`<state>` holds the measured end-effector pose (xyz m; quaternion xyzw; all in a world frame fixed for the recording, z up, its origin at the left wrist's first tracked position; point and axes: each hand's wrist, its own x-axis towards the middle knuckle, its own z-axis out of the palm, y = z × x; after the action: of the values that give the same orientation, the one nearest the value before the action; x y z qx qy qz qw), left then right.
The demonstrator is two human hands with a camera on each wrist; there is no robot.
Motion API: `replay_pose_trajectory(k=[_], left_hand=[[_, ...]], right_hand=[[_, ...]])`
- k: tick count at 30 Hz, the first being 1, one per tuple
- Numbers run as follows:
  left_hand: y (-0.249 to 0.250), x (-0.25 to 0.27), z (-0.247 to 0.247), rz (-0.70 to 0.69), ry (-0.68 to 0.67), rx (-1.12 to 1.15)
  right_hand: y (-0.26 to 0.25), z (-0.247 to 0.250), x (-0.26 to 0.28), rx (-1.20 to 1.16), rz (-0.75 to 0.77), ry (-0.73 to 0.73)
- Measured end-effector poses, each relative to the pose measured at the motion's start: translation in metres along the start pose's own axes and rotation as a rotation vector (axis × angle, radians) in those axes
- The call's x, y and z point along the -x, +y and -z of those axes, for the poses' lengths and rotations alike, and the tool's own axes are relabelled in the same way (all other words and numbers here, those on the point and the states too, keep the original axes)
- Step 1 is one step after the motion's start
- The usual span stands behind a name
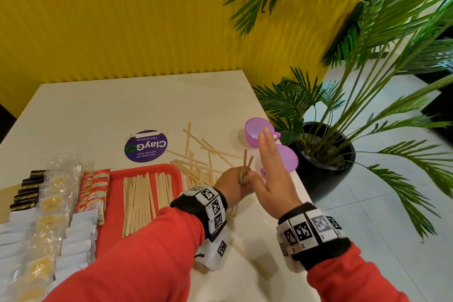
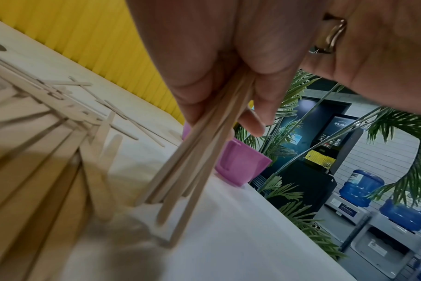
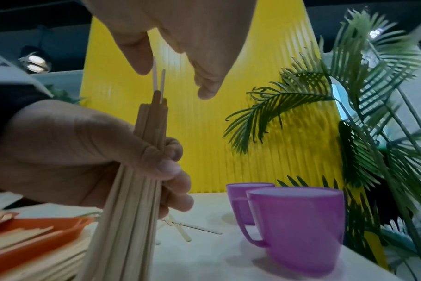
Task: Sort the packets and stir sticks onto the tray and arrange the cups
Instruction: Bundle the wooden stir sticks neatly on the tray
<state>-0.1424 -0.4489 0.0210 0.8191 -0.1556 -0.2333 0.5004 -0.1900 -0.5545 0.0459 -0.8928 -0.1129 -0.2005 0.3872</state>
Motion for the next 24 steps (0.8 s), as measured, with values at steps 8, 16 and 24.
replay_pose_trajectory(k=[8,16,24], left_hand=[[0.001,-0.003,-0.003,0.043,-0.034,-0.012],[0.003,-0.001,-0.005,0.005,0.027,0.107],[0.007,-0.003,0.005,-0.024,0.069,0.219]], right_hand=[[-0.003,0.008,-0.005,0.245,-0.036,-0.38],[-0.005,0.006,0.003,0.251,-0.164,-0.519],[0.021,0.003,0.009,-0.066,-0.615,-0.214]])
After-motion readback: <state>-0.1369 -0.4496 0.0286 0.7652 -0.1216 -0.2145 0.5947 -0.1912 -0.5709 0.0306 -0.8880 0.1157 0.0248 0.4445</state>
